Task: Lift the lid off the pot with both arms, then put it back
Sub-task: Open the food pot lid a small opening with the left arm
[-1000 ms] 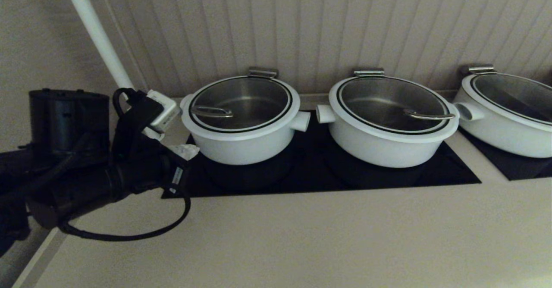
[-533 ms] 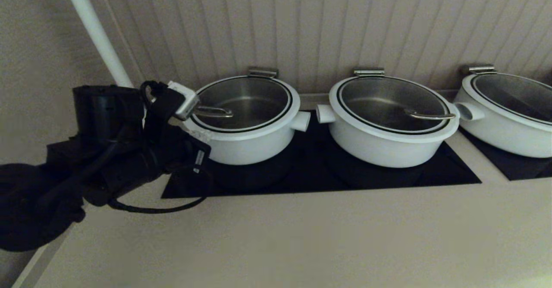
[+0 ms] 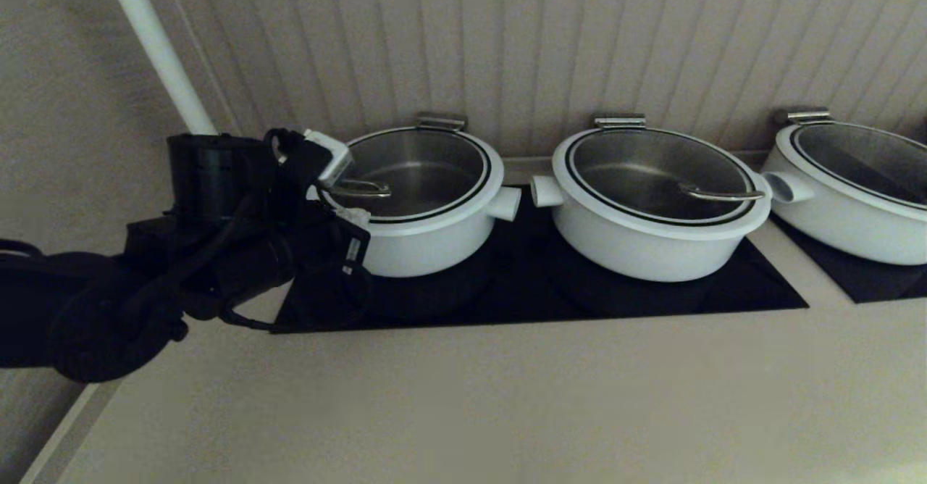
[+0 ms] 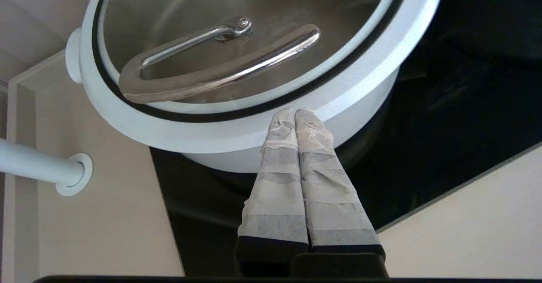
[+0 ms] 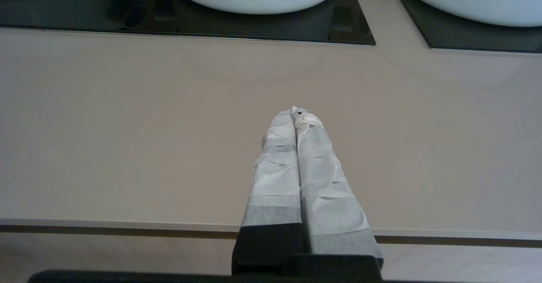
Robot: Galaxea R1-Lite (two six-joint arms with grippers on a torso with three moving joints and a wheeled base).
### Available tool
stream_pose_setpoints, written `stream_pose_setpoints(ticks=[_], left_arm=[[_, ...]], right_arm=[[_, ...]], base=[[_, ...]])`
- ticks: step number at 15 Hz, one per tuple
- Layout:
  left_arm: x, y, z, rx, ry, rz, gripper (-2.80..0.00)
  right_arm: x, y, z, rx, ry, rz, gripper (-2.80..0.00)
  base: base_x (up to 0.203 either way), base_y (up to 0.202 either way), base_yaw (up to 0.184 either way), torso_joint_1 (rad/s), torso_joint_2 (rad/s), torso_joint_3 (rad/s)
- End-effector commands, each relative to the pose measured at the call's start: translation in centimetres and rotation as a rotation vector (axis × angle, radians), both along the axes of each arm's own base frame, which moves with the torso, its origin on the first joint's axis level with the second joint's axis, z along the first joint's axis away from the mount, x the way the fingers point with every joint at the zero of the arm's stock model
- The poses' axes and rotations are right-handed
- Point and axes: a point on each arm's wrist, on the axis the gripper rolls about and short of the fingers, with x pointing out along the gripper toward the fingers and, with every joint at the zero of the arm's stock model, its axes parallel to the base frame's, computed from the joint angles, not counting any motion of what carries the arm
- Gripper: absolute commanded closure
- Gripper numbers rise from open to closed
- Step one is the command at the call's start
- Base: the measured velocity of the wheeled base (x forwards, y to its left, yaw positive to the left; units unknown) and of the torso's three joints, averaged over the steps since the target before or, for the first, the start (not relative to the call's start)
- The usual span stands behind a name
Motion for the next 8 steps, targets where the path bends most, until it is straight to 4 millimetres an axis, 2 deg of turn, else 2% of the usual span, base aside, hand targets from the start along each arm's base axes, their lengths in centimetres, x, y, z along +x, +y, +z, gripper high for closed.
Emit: stream_pose_setpoints(ticks=[1,8], left_arm=[[0.5,0.0,-0.5,0.006,0.011,0.008,0.00],[1.8,0.7,-1.1,-0.001,-0.010,0.045,0.00]], right_arm=[[0.0,0.0,0.0,-0.001,0.002,0.001,0.00],[0.0,0.0,0.0,-0.004,0.002,0.001,0.00]], base=[[0.000,0.000,0.000,0.000,0.00,0.000],[0.000,0.000,0.000,0.000,0.00,0.000]])
